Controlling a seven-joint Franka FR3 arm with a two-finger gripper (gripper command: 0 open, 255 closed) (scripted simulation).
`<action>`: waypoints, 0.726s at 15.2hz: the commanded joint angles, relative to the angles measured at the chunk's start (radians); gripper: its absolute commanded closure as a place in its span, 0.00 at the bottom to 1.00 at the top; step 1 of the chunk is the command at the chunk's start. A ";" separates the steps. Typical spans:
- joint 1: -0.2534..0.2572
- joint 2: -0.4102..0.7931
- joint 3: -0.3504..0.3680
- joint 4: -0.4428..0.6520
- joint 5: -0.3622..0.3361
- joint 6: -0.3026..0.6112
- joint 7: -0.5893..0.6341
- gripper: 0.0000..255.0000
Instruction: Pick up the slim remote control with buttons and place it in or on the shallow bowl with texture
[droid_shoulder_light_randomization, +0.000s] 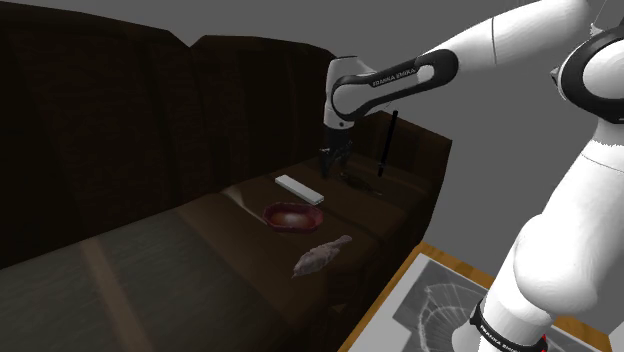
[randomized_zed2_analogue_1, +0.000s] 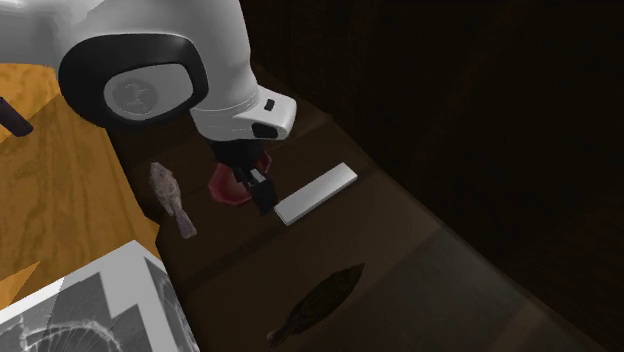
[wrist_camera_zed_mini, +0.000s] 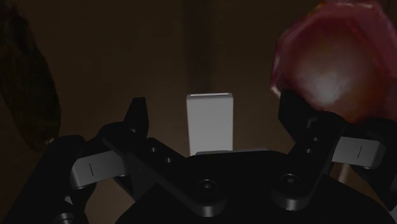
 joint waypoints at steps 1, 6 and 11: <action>-0.002 0.085 -0.003 0.062 0.008 0.030 -0.009 0.00; -0.007 0.275 -0.004 0.230 0.031 0.066 -0.028 0.00; -0.013 0.473 0.001 0.440 0.053 0.067 -0.045 0.00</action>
